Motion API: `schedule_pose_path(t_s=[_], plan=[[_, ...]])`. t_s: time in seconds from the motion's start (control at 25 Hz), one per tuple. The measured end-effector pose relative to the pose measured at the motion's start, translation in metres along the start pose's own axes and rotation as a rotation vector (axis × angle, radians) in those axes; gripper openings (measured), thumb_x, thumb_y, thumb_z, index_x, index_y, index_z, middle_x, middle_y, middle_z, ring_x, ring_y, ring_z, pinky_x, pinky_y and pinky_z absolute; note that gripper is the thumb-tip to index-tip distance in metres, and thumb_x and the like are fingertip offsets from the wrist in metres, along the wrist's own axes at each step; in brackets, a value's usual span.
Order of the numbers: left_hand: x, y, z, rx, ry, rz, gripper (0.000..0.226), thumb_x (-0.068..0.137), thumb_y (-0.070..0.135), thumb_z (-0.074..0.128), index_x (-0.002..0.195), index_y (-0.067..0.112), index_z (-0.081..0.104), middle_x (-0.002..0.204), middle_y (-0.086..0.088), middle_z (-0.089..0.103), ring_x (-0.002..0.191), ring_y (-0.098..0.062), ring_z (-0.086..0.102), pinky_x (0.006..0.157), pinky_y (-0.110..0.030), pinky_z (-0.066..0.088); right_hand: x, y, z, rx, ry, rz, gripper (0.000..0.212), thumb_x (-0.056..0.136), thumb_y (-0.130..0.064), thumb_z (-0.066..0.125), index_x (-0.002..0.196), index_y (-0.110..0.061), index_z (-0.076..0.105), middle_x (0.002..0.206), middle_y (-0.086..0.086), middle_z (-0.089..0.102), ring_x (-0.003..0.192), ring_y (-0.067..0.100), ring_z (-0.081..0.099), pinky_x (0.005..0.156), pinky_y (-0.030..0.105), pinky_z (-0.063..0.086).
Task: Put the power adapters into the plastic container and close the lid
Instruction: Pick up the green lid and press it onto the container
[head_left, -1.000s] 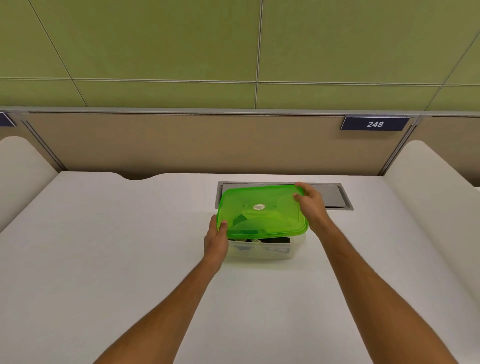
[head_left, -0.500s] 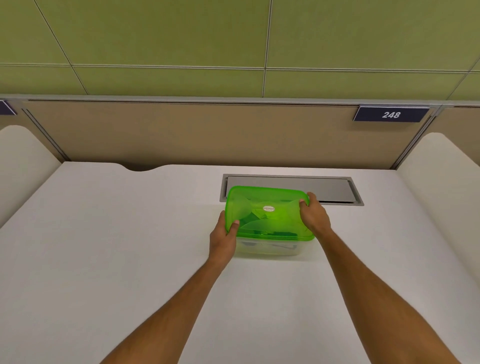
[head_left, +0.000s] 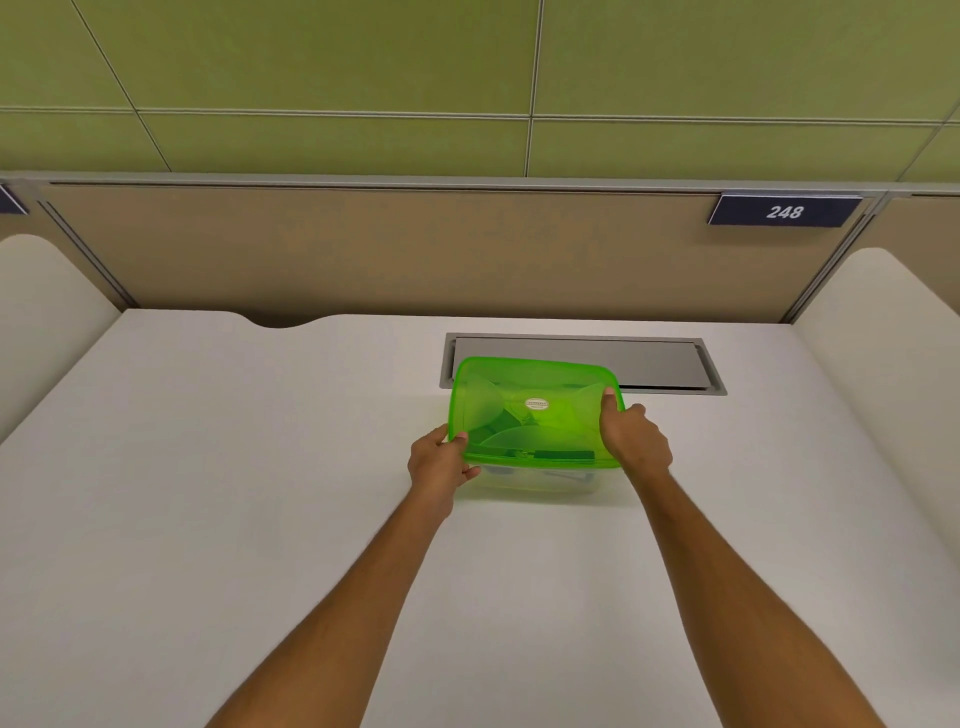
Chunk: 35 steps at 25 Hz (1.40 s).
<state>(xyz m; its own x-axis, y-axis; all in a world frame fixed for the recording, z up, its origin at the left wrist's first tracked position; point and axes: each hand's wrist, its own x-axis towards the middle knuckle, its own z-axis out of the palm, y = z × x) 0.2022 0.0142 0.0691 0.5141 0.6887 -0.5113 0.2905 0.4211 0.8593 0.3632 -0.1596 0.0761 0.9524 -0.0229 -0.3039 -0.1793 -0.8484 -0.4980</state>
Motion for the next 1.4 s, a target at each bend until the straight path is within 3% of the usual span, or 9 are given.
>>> schedule_pose_path(t_s=[0.2, 0.44, 0.52, 0.64, 0.84, 0.96, 1.16, 1.32, 1.4], plan=[[0.001, -0.001, -0.002, -0.036, 0.024, 0.001, 0.029, 0.091, 0.005, 0.062, 0.12, 0.005, 0.06, 0.085, -0.014, 0.056, 0.053, -0.017, 0.047, 0.06, -0.032, 0.06, -0.004, 0.002, 0.004, 0.073, 0.052, -0.011, 0.068, 0.096, -0.058, 0.024, 0.127, -0.002, 0.048, 0.127, 0.024, 0.057, 0.117, 0.042, 0.053, 0.093, 0.046, 0.043], [0.009, 0.005, -0.007, 0.067, 0.003, -0.047, 0.015, 0.087, 0.004, 0.066, 0.101, 0.002, 0.061, 0.092, -0.019, 0.06, 0.053, -0.02, 0.05, 0.06, -0.036, 0.06, -0.004, 0.003, 0.003, 0.063, 0.074, -0.064, 0.064, 0.1, -0.051, 0.024, 0.119, 0.001, 0.057, 0.121, 0.027, 0.06, 0.114, 0.043, 0.055, 0.092, 0.045, 0.044], [0.022, 0.015, -0.011, 0.201, -0.03, -0.053, 0.018, 0.083, 0.009, 0.069, 0.097, 0.002, 0.062, 0.093, -0.017, 0.061, 0.062, -0.024, 0.056, 0.066, -0.038, 0.06, -0.004, 0.003, 0.002, 0.056, 0.075, -0.075, 0.064, 0.099, -0.052, 0.024, 0.118, 0.0, 0.057, 0.12, 0.027, 0.06, 0.113, 0.043, 0.055, 0.091, 0.044, 0.044], [0.042, 0.034, -0.003, 0.349, -0.076, 0.008, 0.028, 0.083, 0.026, 0.067, 0.107, 0.012, 0.061, 0.109, -0.011, 0.062, 0.092, -0.028, 0.062, 0.077, -0.039, 0.056, -0.001, 0.004, 0.003, 0.049, 0.08, -0.08, 0.065, 0.098, -0.054, 0.024, 0.118, -0.002, 0.057, 0.119, 0.026, 0.06, 0.112, 0.043, 0.055, 0.09, 0.045, 0.045], [0.077, 0.063, 0.03, 0.647, -0.056, 0.154, 0.046, 0.098, 0.043, 0.038, 0.121, 0.008, 0.056, 0.128, -0.017, 0.056, 0.113, -0.032, 0.051, 0.091, -0.036, 0.042, 0.003, 0.007, 0.006, 0.031, 0.089, -0.096, 0.064, 0.098, -0.055, 0.023, 0.113, -0.004, 0.059, 0.114, 0.026, 0.062, 0.107, 0.042, 0.057, 0.085, 0.043, 0.045], [0.095, 0.073, 0.045, 0.774, -0.019, 0.177, 0.051, 0.099, 0.041, 0.03, 0.12, 0.004, 0.058, 0.127, -0.021, 0.057, 0.113, -0.034, 0.052, 0.088, -0.034, 0.04, 0.006, 0.008, 0.008, 0.012, 0.094, -0.116, 0.063, 0.098, -0.054, 0.023, 0.11, -0.005, 0.06, 0.111, 0.025, 0.063, 0.105, 0.042, 0.058, 0.083, 0.043, 0.045], [0.109, 0.083, 0.063, 0.996, 0.095, 0.242, 0.043, 0.096, 0.032, 0.037, 0.114, 0.001, 0.06, 0.119, -0.021, 0.061, 0.106, -0.036, 0.058, 0.081, -0.036, 0.045, 0.01, 0.011, 0.012, -0.016, 0.101, -0.138, 0.061, 0.098, -0.053, 0.022, 0.103, -0.006, 0.06, 0.105, 0.024, 0.065, 0.099, 0.041, 0.059, 0.073, 0.039, 0.039], [0.121, 0.082, 0.062, 0.958, 0.117, 0.236, 0.034, 0.089, 0.026, 0.05, 0.109, 0.001, 0.062, 0.112, -0.02, 0.064, 0.098, -0.035, 0.06, 0.069, -0.032, 0.042, 0.011, 0.013, 0.014, -0.022, 0.117, -0.16, 0.059, 0.099, -0.051, 0.023, 0.096, -0.005, 0.06, 0.1, 0.023, 0.067, 0.097, 0.04, 0.06, 0.072, 0.038, 0.04], [0.125, 0.081, 0.062, 0.921, 0.12, 0.258, 0.034, 0.088, 0.027, 0.054, 0.108, 0.0, 0.062, 0.111, -0.021, 0.065, 0.098, -0.037, 0.06, 0.071, -0.033, 0.044, 0.012, 0.013, 0.013, -0.029, 0.122, -0.174, 0.058, 0.1, -0.049, 0.024, 0.093, -0.004, 0.06, 0.098, 0.023, 0.067, 0.095, 0.04, 0.061, 0.075, 0.039, 0.042]])
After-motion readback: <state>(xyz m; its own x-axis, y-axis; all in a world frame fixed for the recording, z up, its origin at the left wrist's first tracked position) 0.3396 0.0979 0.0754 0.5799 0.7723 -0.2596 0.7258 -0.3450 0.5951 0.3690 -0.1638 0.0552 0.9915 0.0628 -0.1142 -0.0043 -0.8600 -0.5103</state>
